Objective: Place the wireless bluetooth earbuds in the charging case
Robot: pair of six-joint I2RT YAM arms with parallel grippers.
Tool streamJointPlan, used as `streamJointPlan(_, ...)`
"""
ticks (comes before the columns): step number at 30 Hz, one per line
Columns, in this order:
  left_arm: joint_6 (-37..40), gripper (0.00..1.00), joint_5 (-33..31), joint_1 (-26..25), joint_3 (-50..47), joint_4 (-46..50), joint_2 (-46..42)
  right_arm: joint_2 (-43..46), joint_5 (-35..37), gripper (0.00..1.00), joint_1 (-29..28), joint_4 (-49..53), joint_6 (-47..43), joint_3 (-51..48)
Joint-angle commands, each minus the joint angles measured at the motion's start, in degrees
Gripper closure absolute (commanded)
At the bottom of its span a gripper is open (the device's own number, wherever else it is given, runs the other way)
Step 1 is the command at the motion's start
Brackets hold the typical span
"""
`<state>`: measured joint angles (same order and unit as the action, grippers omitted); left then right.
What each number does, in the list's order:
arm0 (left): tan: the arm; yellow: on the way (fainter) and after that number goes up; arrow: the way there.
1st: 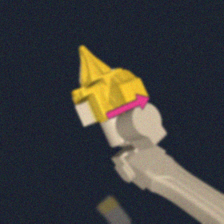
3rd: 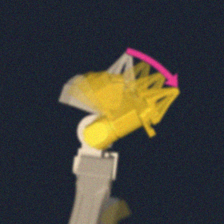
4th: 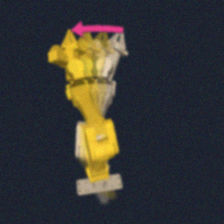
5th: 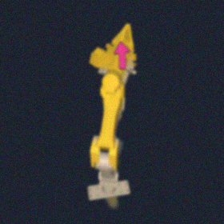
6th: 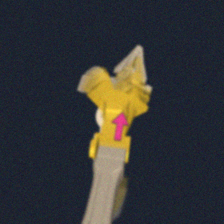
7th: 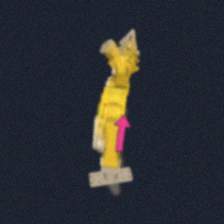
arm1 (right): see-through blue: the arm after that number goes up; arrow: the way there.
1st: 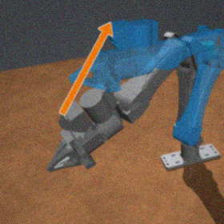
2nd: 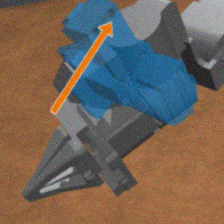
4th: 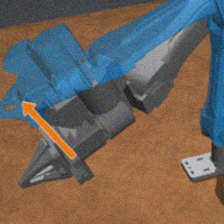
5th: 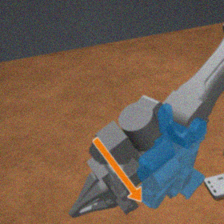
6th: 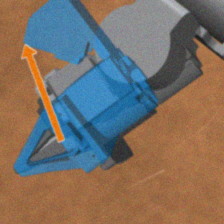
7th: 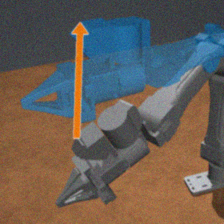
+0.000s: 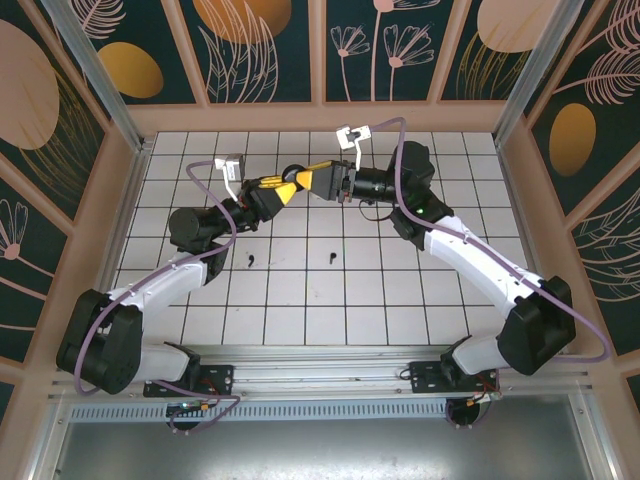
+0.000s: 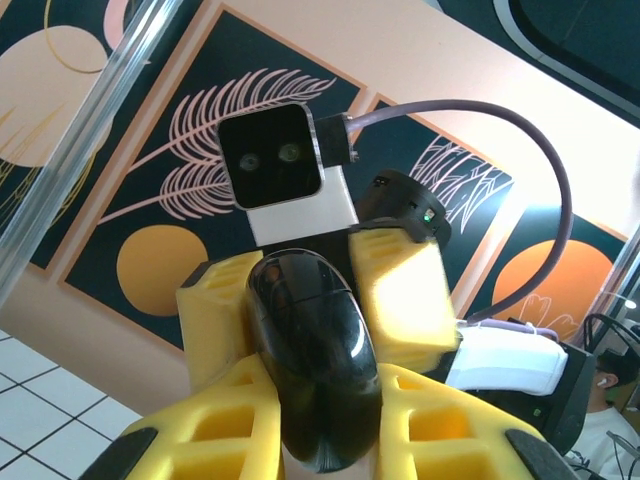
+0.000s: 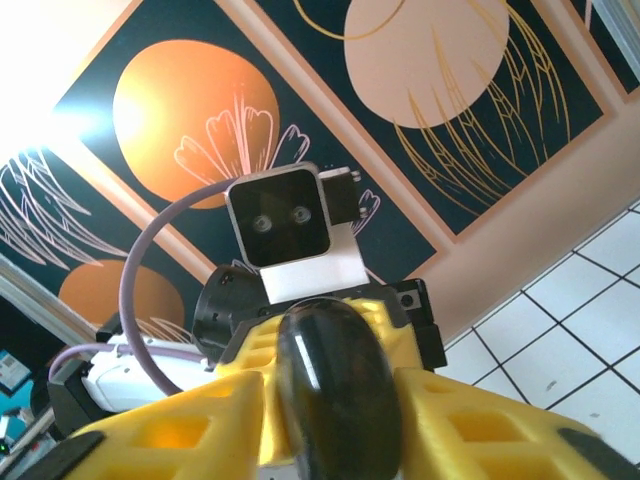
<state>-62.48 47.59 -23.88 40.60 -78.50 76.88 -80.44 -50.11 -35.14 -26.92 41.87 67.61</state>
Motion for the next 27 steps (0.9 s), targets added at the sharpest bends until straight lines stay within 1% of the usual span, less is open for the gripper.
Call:
streamJointPlan(1, -0.9, 1.00, 0.9, 0.1, 0.4, -2.8, -1.3, -0.3, -2.6, 0.69, -0.3, -4.4, -0.1, -0.5)
streamJointPlan(4, 0.2, 0.99, 1.7, 0.2, 0.5, -0.4, -1.8, -0.3, -3.4, 0.76, -0.2, -4.6, -1.2, -0.4)
streamJointPlan(7, 5.0, 0.93, 1.8, 0.2, 0.9, 7.7, -3.8, 0.1, -4.2, 0.83, -0.2, -3.3, -3.3, 0.0)
streamJointPlan(9, 8.8, 0.88, 1.6, 0.2, 1.3, 12.8, -5.4, 0.4, -4.3, 0.86, -0.2, -1.4, -5.1, 0.5)
streamJointPlan(11, 12.0, 0.78, 1.0, 0.2, 1.7, 18.3, -7.0, 0.8, -3.9, 0.89, -0.2, 1.1, -7.4, 1.3)
streamJointPlan(12, 13.6, 0.71, 0.7, 0.2, 2.1, 20.7, -7.8, 1.0, -3.6, 0.89, -0.2, 2.3, -8.4, 1.7)
streamJointPlan(13, 15.7, 0.61, 0.0, 0.1, 2.7, 24.8, -8.5, 1.1, -3.1, 0.90, -0.2, 3.8, -9.7, 2.2)
streamJointPlan(14, 19.3, 0.53, -0.9, 0.1, 3.9, 30.5, -9.3, 1.2, -2.7, 0.91, -0.2, 5.5, -11.2, 2.8)
streamJointPlan(16, 26.3, 0.43, -2.7, 0.2, 5.8, 40.8, -11.1, 1.0, -2.3, 0.91, 0.0, 9.8, -15.1, 4.3)
streamJointPlan(17, 30.0, 0.40, -4.6, 0.2, 6.7, 45.9, -12.5, 0.8, -2.0, 0.92, 0.2, 12.5, -17.4, 5.4)
streamJointPlan(20, 39.8, 0.38, -9.3, 0.2, 9.6, 60.3, -15.5, 0.1, 0.0, 0.92, 0.8, 22.1, -25.4, 9.0)
streamJointPlan(23, 49.5, 0.38, -13.5, 0.3, 13.0, 74.6, -16.6, -1.0, 2.5, 0.92, 0.7, 31.8, -34.1, 13.3)
streamJointPlan(24, 52.1, 0.37, -15.2, 0.2, 13.7, 78.1, -17.0, -1.3, 3.4, 0.92, 0.5, 34.4, -36.5, 14.4)
streamJointPlan(27, 57.4, 0.37, -19.2, 0.2, 13.3, 83.1, -18.8, -2.3, 4.7, 0.91, -0.6, 39.6, -42.3, 16.8)
